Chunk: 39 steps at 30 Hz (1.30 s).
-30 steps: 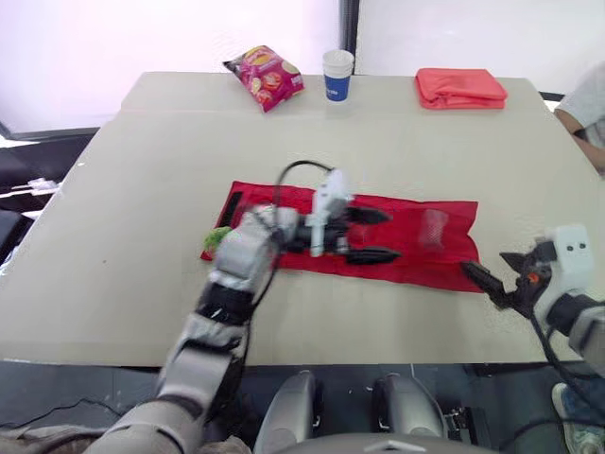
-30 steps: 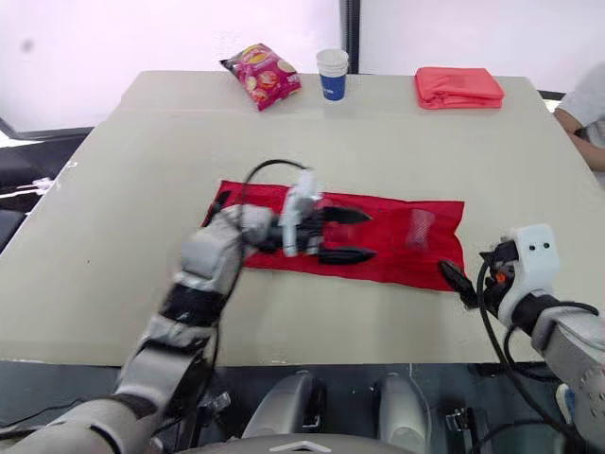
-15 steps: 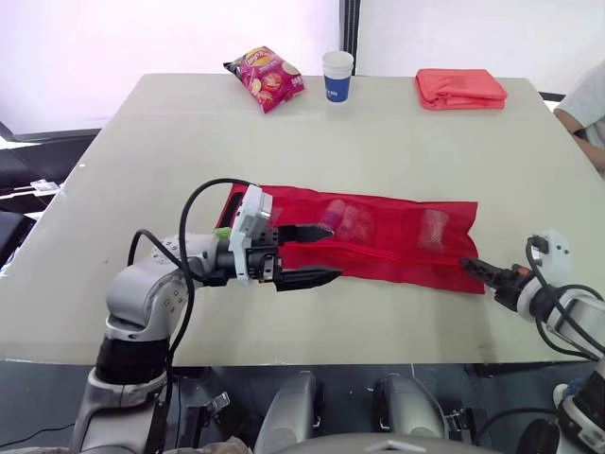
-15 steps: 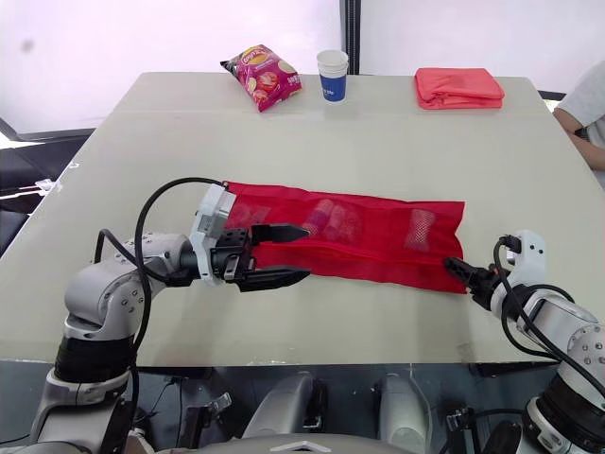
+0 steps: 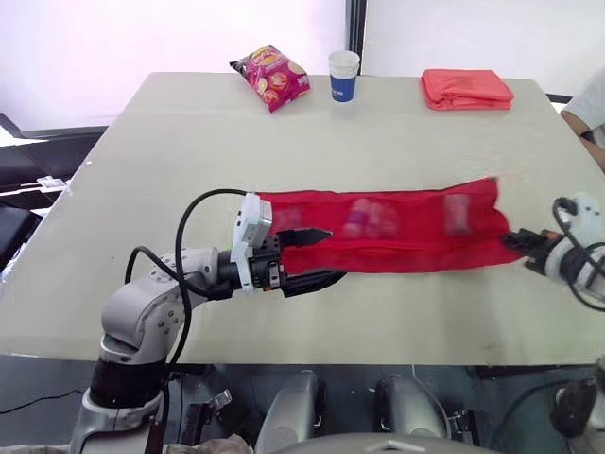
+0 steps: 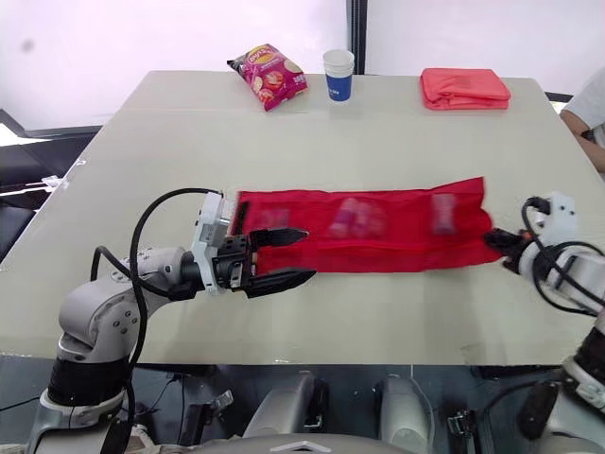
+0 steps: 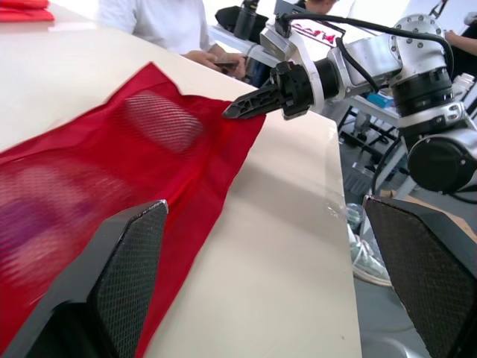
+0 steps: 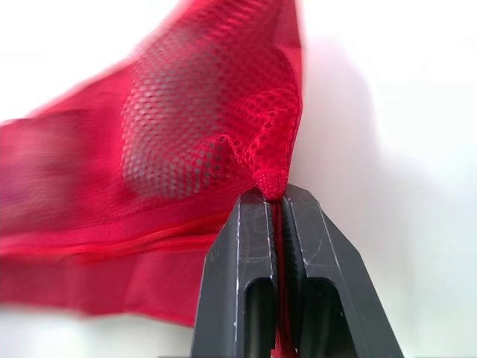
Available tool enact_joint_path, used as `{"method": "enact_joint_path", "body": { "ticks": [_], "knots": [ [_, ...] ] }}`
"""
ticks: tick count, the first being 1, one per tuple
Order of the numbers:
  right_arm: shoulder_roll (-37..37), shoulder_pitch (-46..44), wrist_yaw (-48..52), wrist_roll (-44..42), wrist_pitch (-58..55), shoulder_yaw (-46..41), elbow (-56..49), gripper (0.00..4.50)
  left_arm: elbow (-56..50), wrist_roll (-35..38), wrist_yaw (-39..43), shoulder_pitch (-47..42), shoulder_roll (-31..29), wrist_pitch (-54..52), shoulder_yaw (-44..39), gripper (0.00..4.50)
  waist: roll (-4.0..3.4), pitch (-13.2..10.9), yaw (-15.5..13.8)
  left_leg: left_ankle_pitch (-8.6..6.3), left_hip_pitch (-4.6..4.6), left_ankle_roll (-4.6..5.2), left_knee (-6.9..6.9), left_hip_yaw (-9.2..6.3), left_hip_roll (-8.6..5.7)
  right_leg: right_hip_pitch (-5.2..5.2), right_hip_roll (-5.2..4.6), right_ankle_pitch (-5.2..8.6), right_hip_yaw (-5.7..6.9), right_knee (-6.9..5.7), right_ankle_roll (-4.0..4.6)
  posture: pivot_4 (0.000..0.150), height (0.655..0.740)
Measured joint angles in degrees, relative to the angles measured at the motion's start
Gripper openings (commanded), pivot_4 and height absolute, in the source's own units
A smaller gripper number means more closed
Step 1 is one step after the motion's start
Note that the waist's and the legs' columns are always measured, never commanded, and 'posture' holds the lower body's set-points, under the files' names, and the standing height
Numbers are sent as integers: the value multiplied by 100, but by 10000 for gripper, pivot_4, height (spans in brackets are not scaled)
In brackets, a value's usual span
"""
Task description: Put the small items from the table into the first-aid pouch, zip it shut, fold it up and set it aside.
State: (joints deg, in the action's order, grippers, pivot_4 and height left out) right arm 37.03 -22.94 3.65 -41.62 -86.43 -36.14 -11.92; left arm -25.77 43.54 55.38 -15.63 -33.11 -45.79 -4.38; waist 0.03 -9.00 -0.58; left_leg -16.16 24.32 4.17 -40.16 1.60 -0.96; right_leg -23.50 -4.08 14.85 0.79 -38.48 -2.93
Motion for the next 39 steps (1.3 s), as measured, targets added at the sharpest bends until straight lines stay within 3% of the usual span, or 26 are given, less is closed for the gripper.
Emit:
{"method": "enact_joint_path", "body": {
  "ticks": [1, 6, 11, 12, 13, 15, 16, 20, 21, 25, 27, 31, 39],
  "knots": [
    [433, 31, 60, 321, 318, 217, 200, 251, 12, 0, -20, -2, -7, 16, 0, 45000, 0, 0, -7, 0, 0, 0, 0, 0, 3, 1, 3, 0, 0, 3, 0, 1500, 7395],
    [1223, 126, 376, 1103, 1323, 700, 1021, 251, 175, -5, -23, -37, -59, 150, -1, 45000, 0, 0, -1, 0, -4, 0, 1, 11, 9, 1, 5, 0, -7, 1, 0, 1500, 7395],
    [1391, 149, 688, 1471, 2016, 815, 1469, 251, 322, -60, -25, -39, -131, 289, -3, 45000, 0, 0, -1, 0, -4, 0, 2, 12, 12, 1, 5, 0, -9, 2, 0, 1500, 7395],
    [1495, 317, 905, 1473, 2090, 872, 1388, 7041, 382, -66, -24, -54, -137, 324, 2, 45000, 0, 0, -3, 0, -4, 0, 3, 12, 13, 0, 5, 0, -9, 2, 0, 1500, 7395],
    [1612, 496, 1072, 1472, 2103, 937, 1287, 9393, 439, -77, -27, -52, -160, 351, -10, 45000, 0, 0, -12, 0, -4, 0, 6, 10, 14, 1, 5, 0, -9, 4, 0, 1500, 7395],
    [1791, 872, 1397, 1446, 2098, 966, 820, 21514, 628, -133, -52, -43, -253, 388, -58, 45000, 0, 0, -14, 0, -3, 0, 7, 8, 15, 1, 5, 0, -12, 7, 0, 1500, 7395],
    [1809, 913, 1464, 1434, 2098, 966, 718, 22653, 678, -156, -59, -40, -272, 390, -81, 45000, 0, 0, -12, 0, -3, 0, 6, 8, 16, 1, 4, 0, -12, 6, 0, 1500, 7395],
    [2291, 1897, 2228, 1406, 2254, 518, -569, 42021, 1137, -314, -100, -85, -343, 454, -103, 45000, -3, -1, -13, -1, -3, 0, 7, 5, 18, 2, 5, 0, -11, 8, -1, 1500, 7395],
    [2357, 2258, 2546, 1386, 2355, 168, -928, 44165, 1239, -419, -113, -103, -388, 485, -70, 45000, -3, -1, -33, -1, 1, 1, 7, -1, 18, 2, 5, 0, -10, 12, -2, 1500, 7395],
    [1844, 2731, 3761, 765, 3096, -1291, -2135, 44165, 1741, -582, -275, -281, -415, 222, 99, 45000, 3, -1, -26, -1, -3, 1, 5, -20, 17, 19, 7, -1, 0, 27, -3, 1500, 7395],
    [1832, 2800, 4170, 328, 3161, -1495, -2390, 44165, 2024, -670, -404, -486, -368, 42, 223, 45000, 13, -7, -23, -1, -18, 1, 5, -24, 17, 37, 7, -1, 4, 31, -3, 1500, 7395],
    [1845, 2542, 4547, -842, 3058, -1407, -2860, 44165, 2524, -693, -708, -982, -141, -646, 360, 45000, 19, -10, -13, -9, -42, 12, 11, -32, 18, 64, 6, -1, 9, 44, -3, 1500, 7395],
    [1844, 2661, 4423, -1245, 3325, -435, -3483, 44165, 2989, -329, -1896, -1762, 1139, -2358, 4, 45000, 28, -8, -65, -6, -44, 8, 7, -41, 11, 83, -6, -1, 19, 52, -3, 1500, 7395]
  ]
}}
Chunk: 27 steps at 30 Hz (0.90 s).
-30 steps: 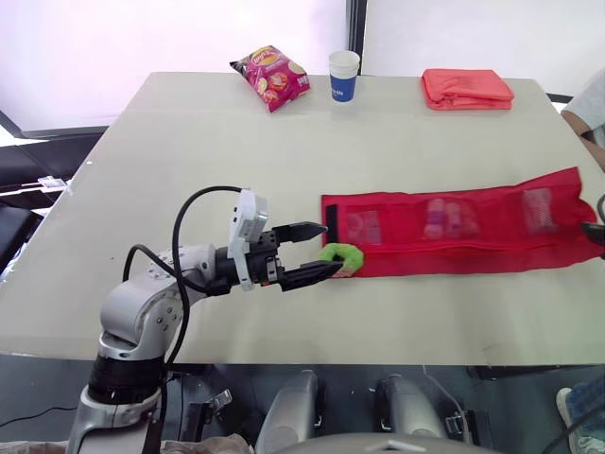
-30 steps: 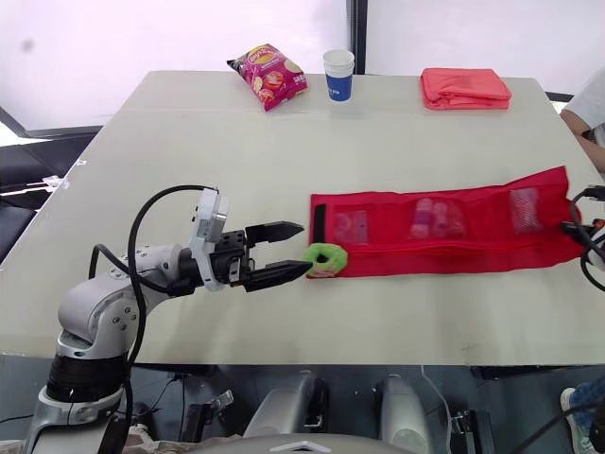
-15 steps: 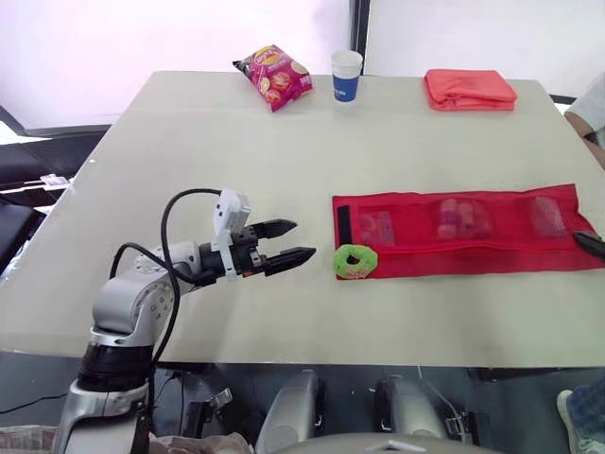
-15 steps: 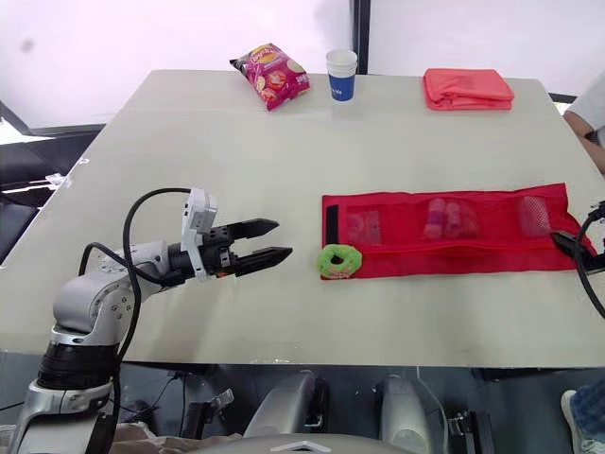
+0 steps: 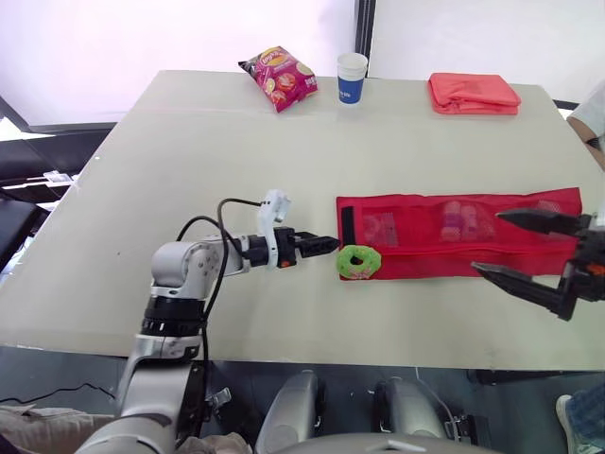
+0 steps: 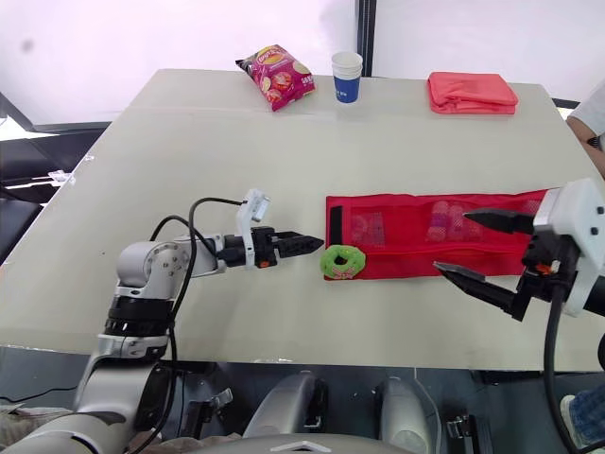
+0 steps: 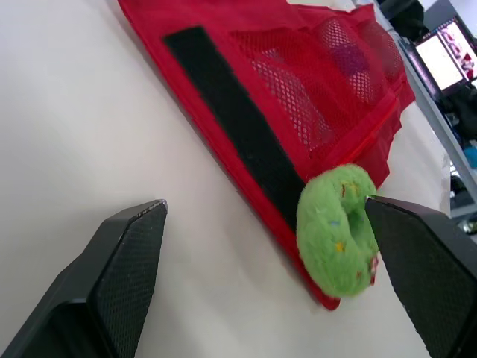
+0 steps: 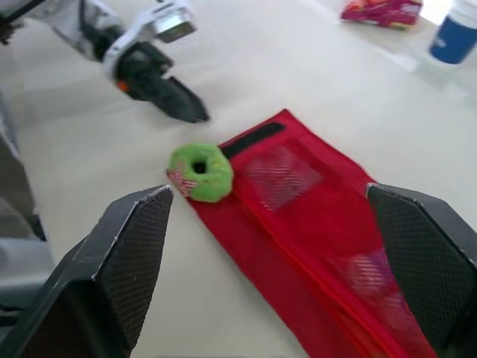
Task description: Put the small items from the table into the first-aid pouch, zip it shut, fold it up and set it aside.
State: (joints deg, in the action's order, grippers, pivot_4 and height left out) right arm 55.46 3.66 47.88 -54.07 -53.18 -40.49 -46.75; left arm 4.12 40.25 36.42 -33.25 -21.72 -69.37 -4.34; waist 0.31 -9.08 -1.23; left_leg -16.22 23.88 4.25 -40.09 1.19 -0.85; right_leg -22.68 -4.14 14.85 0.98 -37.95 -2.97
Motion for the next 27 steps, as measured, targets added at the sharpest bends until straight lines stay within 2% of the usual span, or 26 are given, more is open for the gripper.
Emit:
{"method": "enact_joint_path", "body": {
  "ticks": [5, 10, 15, 20, 27],
  "knots": [
    [-31, 70, -318, -122, 93, 187, -209, 44165, 172, 226, -855, -240, 943, -825, -735, 45000, 2, 1, -1, 0, -1, -1, -1, -1, 0, 1, -2, 0, 0, 0, 0, 1500, 7395],
    [-12, 64, -540, -419, 95, 186, -221, 44165, 348, 338, -1556, -450, 1587, -1403, -1505, 45000, 3, 1, -3, 1, -1, -1, -1, -1, -1, 1, -1, 0, 0, 0, 0, 1500, 7395],
    [46, 62, -646, -564, 132, 237, -224, 44165, 457, 384, -1927, -602, 1875, -1791, -2022, 45000, 6, -1, 7, 1, -1, -2, 0, 0, -1, 1, -1, 0, 0, 0, 0, 1500, 7395],
    [61, 33, -776, -620, 207, 394, -227, 44165, 386, 312, -2298, -722, 1930, -1970, -2149, 45000, 6, -1, 25, 1, -2, -4, 0, -1, -1, 1, -1, 0, -1, -1, 0, 1500, 7395],
    [89, -8, -975, -618, 313, 618, -262, 44165, 369, -387, -3750, -1529, 2664, -2025, -2767, 45000, 17, -4, 11, 1, -2, -5, 0, 0, -1, 1, -7, 0, -1, 0, 0, 1500, 7395]
  ]
}}
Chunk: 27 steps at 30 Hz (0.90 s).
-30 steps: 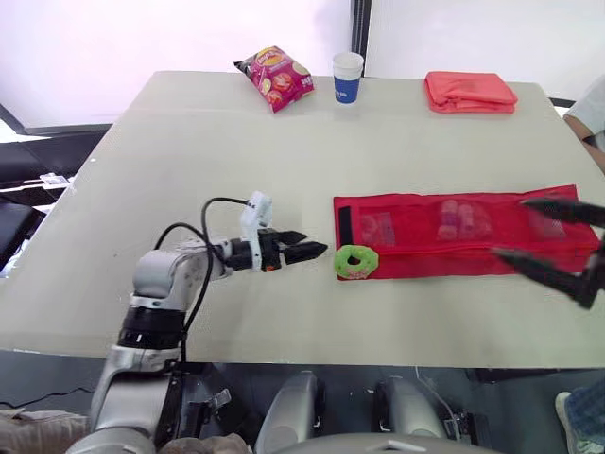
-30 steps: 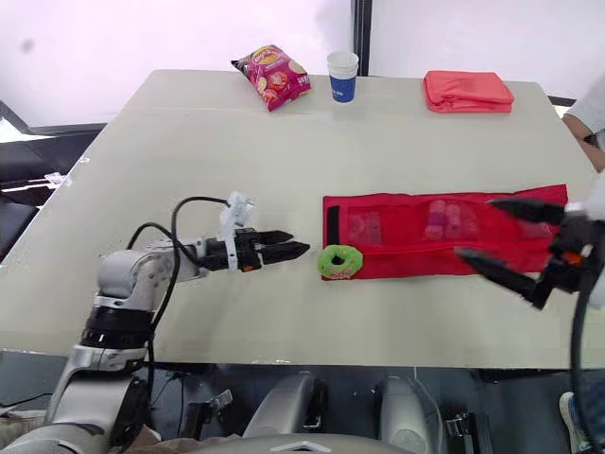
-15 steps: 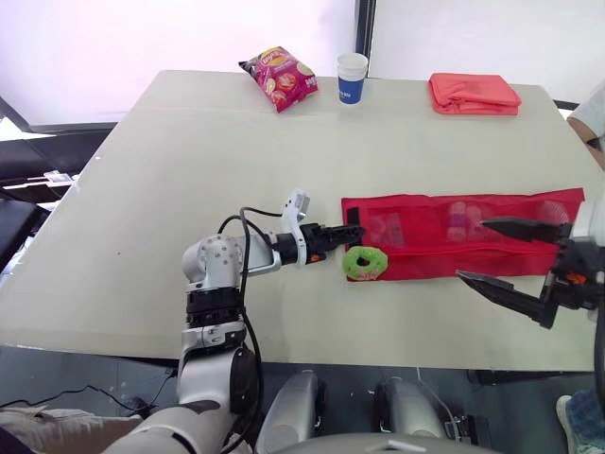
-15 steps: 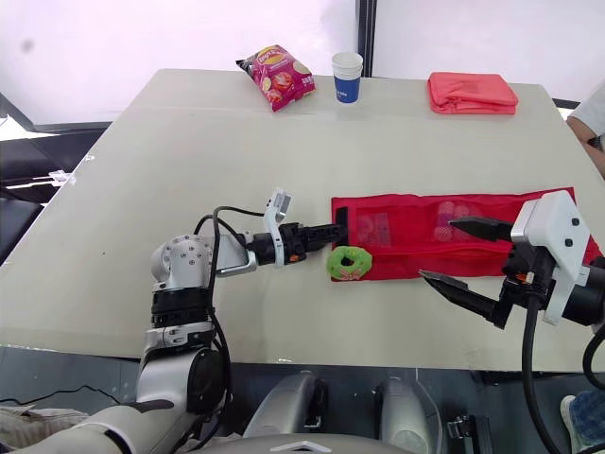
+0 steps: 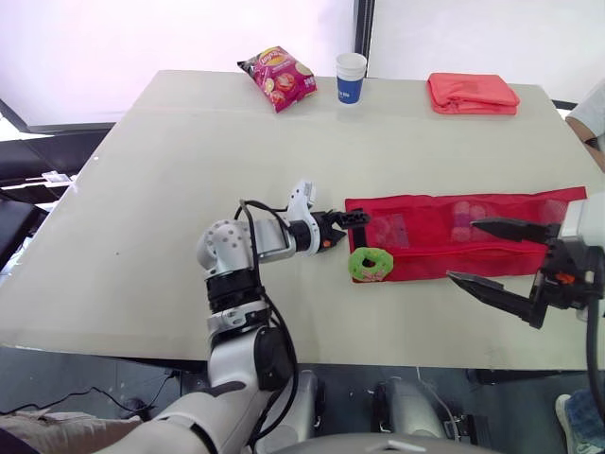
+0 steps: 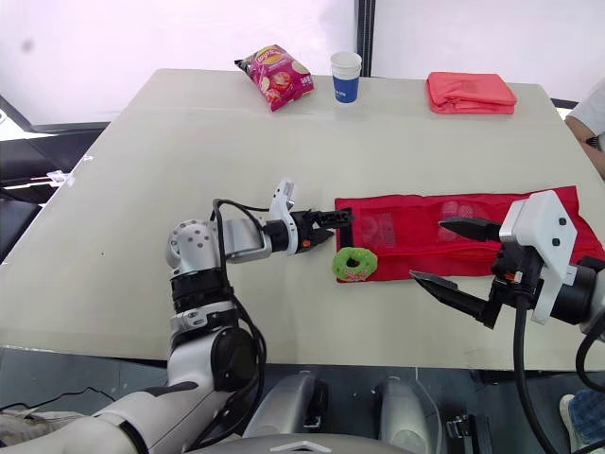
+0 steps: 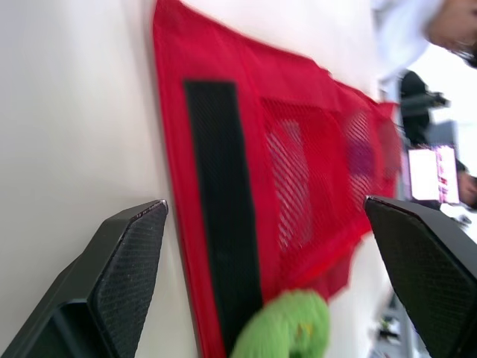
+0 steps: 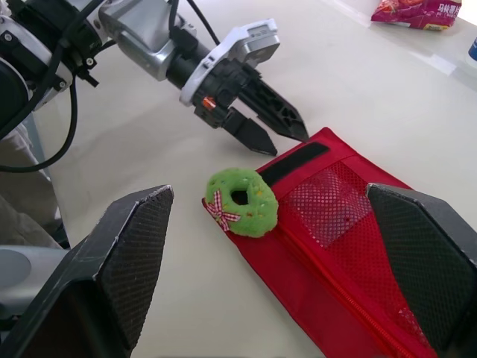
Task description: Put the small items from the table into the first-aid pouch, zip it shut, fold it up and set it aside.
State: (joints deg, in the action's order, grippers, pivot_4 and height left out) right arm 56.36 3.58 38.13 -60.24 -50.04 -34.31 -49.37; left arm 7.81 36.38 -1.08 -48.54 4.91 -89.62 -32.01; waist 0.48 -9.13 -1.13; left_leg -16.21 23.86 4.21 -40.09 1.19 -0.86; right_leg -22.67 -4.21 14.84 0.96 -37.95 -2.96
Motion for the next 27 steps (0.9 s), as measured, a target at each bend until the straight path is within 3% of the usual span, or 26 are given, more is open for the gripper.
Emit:
{"method": "enact_joint_path", "body": {
  "ticks": [8, 18, 19, 21, 22, 27],
  "knots": [
    [0, -20, -134, -56, 71, 18, -9, 44165, 180, -104, -5, -126, 222, -42, -189, 45000, -1, 1, -13, 1, -1, -2, 0, 1, -2, 1, 4, 0, 1, 1, 0, 1500, 7395],
    [9, -11, -204, -86, 115, 43, -10, 44165, 845, 769, 275, -185, 268, -256, -927, 45000, 6, -4, -23, 1, 0, -4, 0, 1, -3, 0, 4, 0, 3, 2, -1, 1500, 7395],
    [14, -11, -222, -98, 118, 81, -10, 45000, 845, 840, 296, -181, 248, -256, -884, 41039, 6, -4, -22, 2, 0, -5, 0, 1, -3, 0, 4, 0, 3, 2, -1, 1500, 7395],
    [20, -15, -232, -115, 125, 136, -12, 45000, 835, 931, 345, -134, 206, -255, -766, 37783, 6, -4, -20, 2, 0, -6, 0, 1, -3, 0, 4, 0, 3, 2, -1, 1500, 7395],
    [21, -34, -254, -127, 130, 228, -10, 45000, 817, 989, 386, -32, 173, -255, -639, 32055, 5, -3, -13, 2, -1, -7, 0, 1, -3, 0, 4, 0, 3, 1, -1, 1500, 7395],
    [20, -354, -432, -141, 122, 854, 11, 45000, 792, 1000, 510, 210, 140, -260, -279, 12143, 6, -4, 11, 5, -2, -12, 1, -1, -2, -2, 4, 0, 3, 0, -1, 1500, 7395]
  ]
}}
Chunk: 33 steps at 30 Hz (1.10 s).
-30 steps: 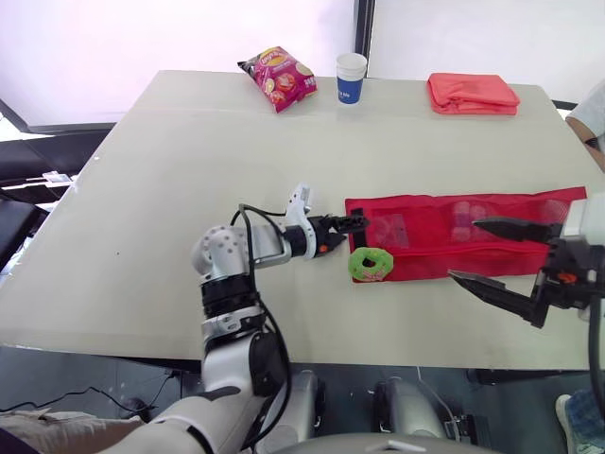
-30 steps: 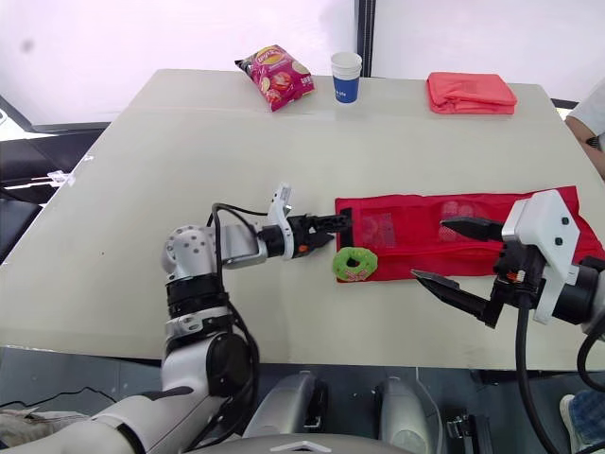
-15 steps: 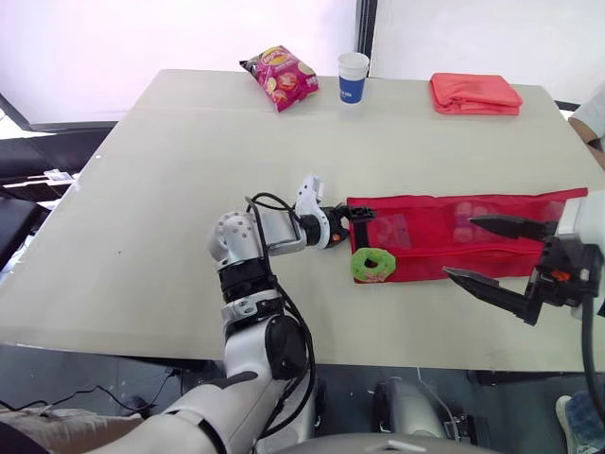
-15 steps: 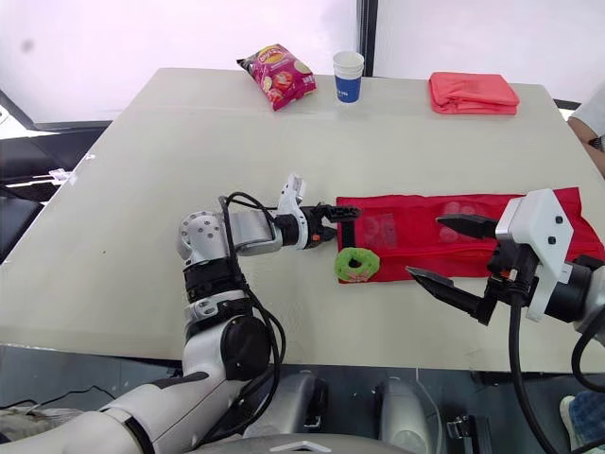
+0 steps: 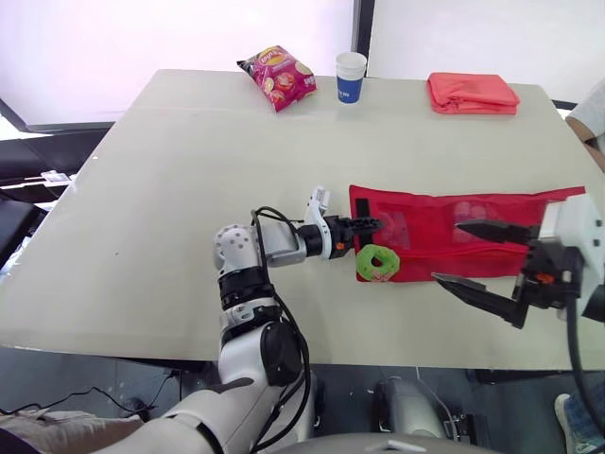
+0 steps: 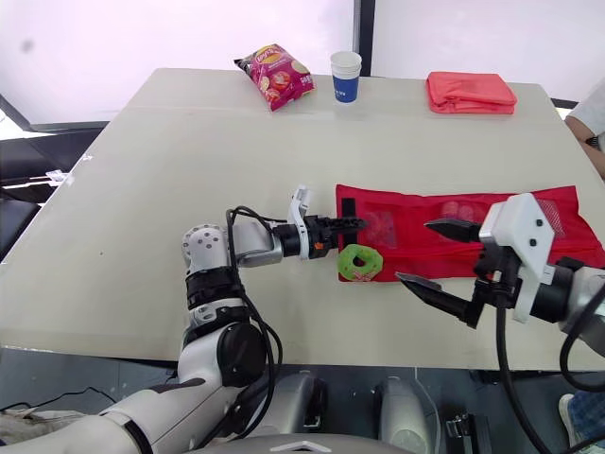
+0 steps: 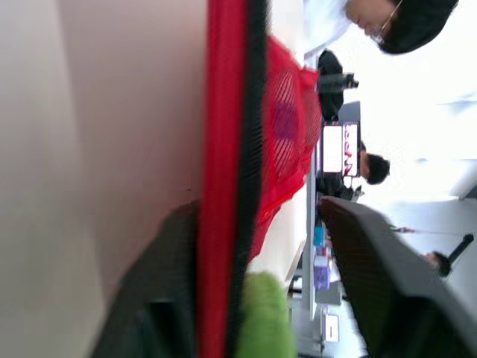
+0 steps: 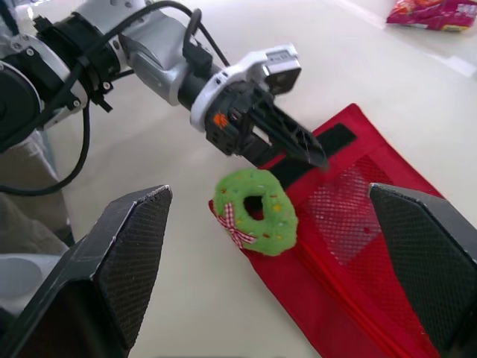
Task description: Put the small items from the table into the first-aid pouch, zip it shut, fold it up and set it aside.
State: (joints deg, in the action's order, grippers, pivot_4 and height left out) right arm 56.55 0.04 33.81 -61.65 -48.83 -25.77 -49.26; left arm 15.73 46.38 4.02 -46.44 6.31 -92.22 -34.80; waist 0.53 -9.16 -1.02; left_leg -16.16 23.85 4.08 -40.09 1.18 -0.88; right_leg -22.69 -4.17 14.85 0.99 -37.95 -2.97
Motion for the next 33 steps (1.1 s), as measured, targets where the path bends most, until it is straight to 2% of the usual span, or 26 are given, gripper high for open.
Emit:
{"method": "enact_joint_path", "body": {
  "ticks": [3, 4, 9, 10, 11, 12, 14, 16, 17, 18, 20, 21, 30, 33],
  "knots": [
    [-50, -636, -403, 468, -150, 1058, 246, 45000, -91, -8, 104, 31, -13, 8, 146, 806, 0, 0, 19, 1, -3, -2, 1, 2, 1, 0, -1, 0, -1, 0, 0, 1500, 7395],
    [-161, -1011, -605, 895, -246, 1718, 468, 45000, -107, -16, 151, 47, -38, 27, 188, 806, 0, 0, 30, 4, -4, -7, 2, 3, 1, -4, 0, 0, -3, -2, 0, 1500, 7395],
    [-642, -1828, -951, 1979, -401, 3192, 1138, 45000, -159, -23, 266, 113, -61, 64, 330, 806, 2, -2, 6, 7, 1, -13, 12, 1, -1, -11, 1, 0, 1, 1, 1, 1500, 7395],
    [-847, -2044, -977, 2182, -428, 3462, 1354, 41044, -182, -23, 287, 143, -61, 80, 338, 0, 2, -2, 12, 8, 1, -13, 12, 1, -1, -11, 1, 0, 1, 1, 1, 1500, 7395],
    [-964, -2144, -994, 2290, -433, 3583, 1470, 39773, -186, -23, 299, 151, -61, 96, 345, 0, 2, -2, 19, 8, -1, -14, 12, 2, -1, -11, 1, 0, 1, 0, 1, 1500, 7395],
    [-1049, -2288, -978, 2552, -438, 3868, 1694, 35165, -231, -23, 314, 170, -43, 124, 379, 0, 1, -2, 12, 8, -1, -14, 12, 1, -2, -11, 1, 0, 3, -1, 1, 1500, 7395],
    [-1052, -2356, -876, 2838, -466, 4119, 1854, 29150, -275, -23, 315, 177, -40, 151, 396, 0, 1, -2, 7, 9, 0, -15, 12, 0, -3, -10, 1, 0, 7, 1, 1, 1500, 7395],
    [-1052, -2358, -783, 2987, -470, 4209, 1891, 19721, -283, -23, 315, 183, -40, 171, 395, 0, 1, -2, 17, 9, 0, -15, 12, 0, -3, -10, 1, 0, 10, 1, 1, 1500, 7395],
    [-1052, -2359, -747, 3047, -470, 4268, 1892, 16822, -295, -23, 315, 195, -39, 186, 395, 0, 1, -2, 20, 9, -1, -15, 12, 0, -3, -10, 2, 0, 14, 0, 0, 1500, 7395],
    [-1049, -2363, -722, 3089, -470, 4297, 1891, 12030, -310, -23, 315, 205, -37, 192, 396, 0, 1, -2, 20, 9, -1, -16, 12, -1, -2, -10, 2, 0, 17, 0, 1, 1500, 7395],
    [-1001, -2359, -616, 3237, -489, 4368, 1888, 6199, -364, -23, 315, 247, -37, 208, 397, 0, 1, -2, 22, 10, -1, -17, 12, -1, -2, -10, 2, 0, 25, -1, 1, 1500, 7395],
    [-998, -2352, -604, 3262, -508, 4352, 1881, 1387, -377, -23, 315, 255, -37, 217, 398, 0, 1, -2, 23, 10, -1, -17, 12, -1, -2, -10, 2, 0, 26, -1, 1, 1500, 7395],
    [-1069, -1730, -656, 3073, -961, 3336, 1446, 601, -383, -23, 339, 293, -99, 355, 463, 0, 1, -2, 19, 10, -1, -18, 13, -3, -2, -9, 0, 0, 21, 0, 1, 1500, 7395],
    [-942, -1481, -814, 3204, -982, 2836, 1368, 601, -382, -19, 515, 387, -341, 395, 654, 0, 1, -2, 25, 9, -2, -18, 15, -1, -1, -10, 1, 0, 17, -1, 1, 1500, 7395]
  ]
}}
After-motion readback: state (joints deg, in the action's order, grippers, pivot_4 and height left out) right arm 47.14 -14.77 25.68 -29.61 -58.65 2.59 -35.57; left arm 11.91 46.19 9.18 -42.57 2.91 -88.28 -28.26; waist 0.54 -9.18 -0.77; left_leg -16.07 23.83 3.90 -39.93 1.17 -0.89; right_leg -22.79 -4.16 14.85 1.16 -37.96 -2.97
